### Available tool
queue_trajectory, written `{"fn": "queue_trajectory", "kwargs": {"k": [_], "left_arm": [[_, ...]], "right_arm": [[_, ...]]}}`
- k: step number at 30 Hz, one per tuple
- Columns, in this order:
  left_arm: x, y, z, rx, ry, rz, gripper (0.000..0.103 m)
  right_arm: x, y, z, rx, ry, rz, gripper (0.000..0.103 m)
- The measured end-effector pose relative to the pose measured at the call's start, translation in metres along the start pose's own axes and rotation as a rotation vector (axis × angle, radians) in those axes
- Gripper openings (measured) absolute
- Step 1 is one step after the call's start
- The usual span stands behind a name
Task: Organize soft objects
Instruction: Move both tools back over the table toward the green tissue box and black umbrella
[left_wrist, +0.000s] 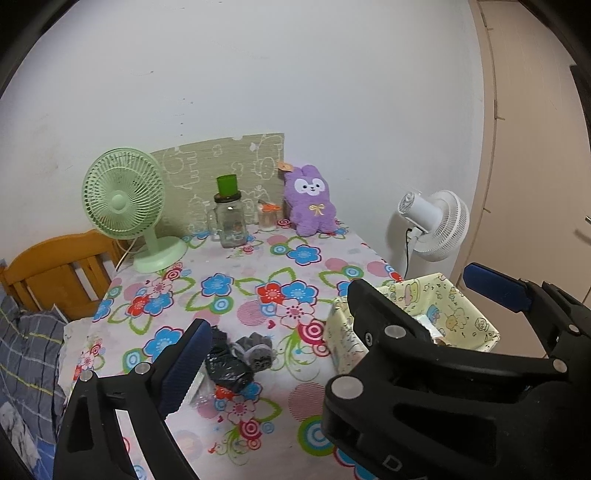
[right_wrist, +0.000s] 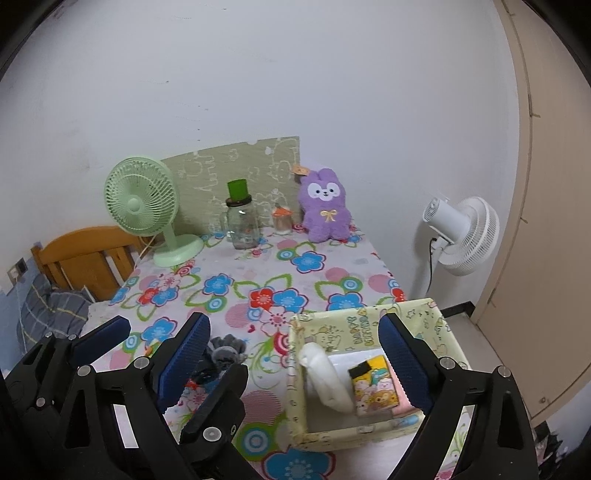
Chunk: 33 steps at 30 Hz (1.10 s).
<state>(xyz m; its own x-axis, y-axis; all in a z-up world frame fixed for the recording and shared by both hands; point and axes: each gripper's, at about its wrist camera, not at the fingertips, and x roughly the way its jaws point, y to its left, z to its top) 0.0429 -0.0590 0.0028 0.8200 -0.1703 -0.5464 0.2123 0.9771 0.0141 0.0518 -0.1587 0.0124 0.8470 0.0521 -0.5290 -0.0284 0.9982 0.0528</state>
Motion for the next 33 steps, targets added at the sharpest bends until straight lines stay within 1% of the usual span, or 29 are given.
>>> {"fn": "queue_trajectory", "kwargs": {"k": [14,22,33], "left_arm": [[0.001,0.036,-0.009,-0.032,0.015,0.039,0.097],[0.011,0.057,-0.013,-0.046,0.03,0.064,0.097],[0.032,0.09,-0.026,-0.086,0.063,0.112,0.097]], "right_arm": [[0.012,0.037,-0.003,-0.033,0.027,0.046,0.094],[0.029,0.055,-0.007,-0.034,0.049,0.071,0.094],[0.059,0.082,-0.015,-0.072,0.082,0.111,0.093]]}}
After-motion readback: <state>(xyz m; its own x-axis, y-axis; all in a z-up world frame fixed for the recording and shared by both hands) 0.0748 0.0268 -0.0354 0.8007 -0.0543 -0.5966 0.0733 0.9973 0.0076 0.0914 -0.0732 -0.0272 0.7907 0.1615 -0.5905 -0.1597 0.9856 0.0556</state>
